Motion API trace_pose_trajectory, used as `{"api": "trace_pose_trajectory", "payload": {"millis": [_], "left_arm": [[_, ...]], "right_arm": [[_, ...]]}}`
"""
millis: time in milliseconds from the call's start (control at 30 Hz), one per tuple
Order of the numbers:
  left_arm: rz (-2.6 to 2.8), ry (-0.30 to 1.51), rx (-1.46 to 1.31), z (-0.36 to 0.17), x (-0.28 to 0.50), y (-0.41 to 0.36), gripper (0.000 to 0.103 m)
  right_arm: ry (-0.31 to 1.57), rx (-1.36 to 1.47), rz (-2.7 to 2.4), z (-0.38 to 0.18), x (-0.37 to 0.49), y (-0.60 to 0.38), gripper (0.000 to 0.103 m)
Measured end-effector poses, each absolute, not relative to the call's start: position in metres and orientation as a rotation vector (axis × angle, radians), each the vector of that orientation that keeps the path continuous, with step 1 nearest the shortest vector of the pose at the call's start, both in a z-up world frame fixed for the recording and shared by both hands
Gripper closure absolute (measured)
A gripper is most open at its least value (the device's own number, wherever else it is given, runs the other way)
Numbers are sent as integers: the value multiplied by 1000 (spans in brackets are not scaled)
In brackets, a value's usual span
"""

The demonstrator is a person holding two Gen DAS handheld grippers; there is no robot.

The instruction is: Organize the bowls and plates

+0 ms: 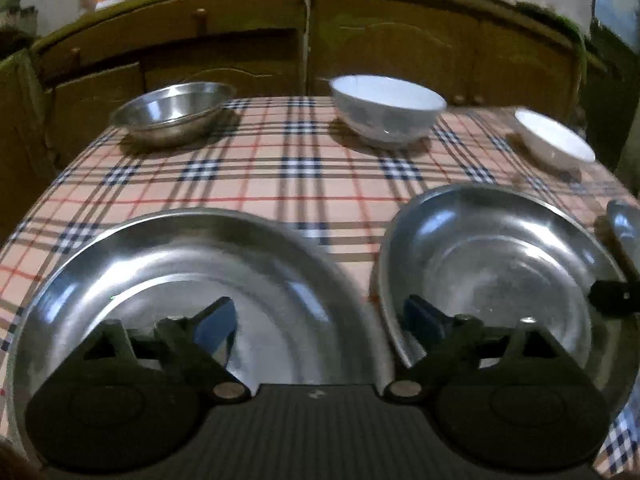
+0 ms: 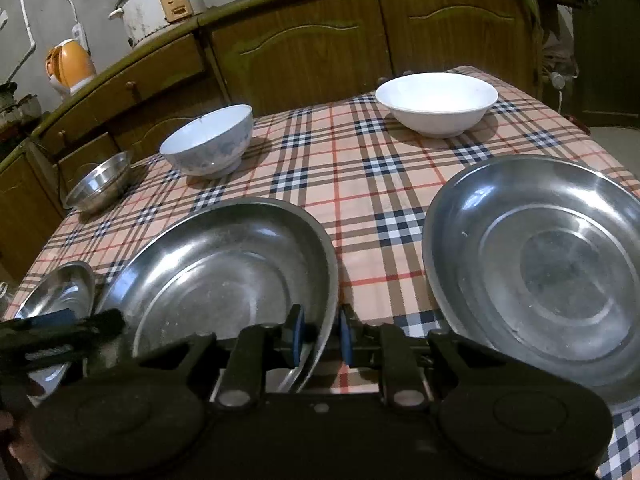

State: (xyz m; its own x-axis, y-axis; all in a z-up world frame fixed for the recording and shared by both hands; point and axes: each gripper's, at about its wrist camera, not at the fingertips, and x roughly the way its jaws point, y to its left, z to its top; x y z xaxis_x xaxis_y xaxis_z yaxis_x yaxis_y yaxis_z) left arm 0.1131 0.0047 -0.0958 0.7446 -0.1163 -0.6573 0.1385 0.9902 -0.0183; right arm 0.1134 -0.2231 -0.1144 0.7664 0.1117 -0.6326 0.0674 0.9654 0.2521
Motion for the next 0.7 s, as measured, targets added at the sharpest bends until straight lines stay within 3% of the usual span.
{"api": "trace_pose_trajectory", "payload": {"millis": [167,500,567,700], "left_arm": [[-156,685,54,-96,104,27,7],[-219,621,33,-83,82,25,9],[-207,622,14,-82,78,26,9],[-79,644,106,-88,80,22,6]], "right_arm": [[700,254,70,-113,113,-216,55],[693,206,-47,-112,115,-225,56],[691,191,-105,-110,115,-232,65],[697,212,-135,-111,112,-244,65]]}}
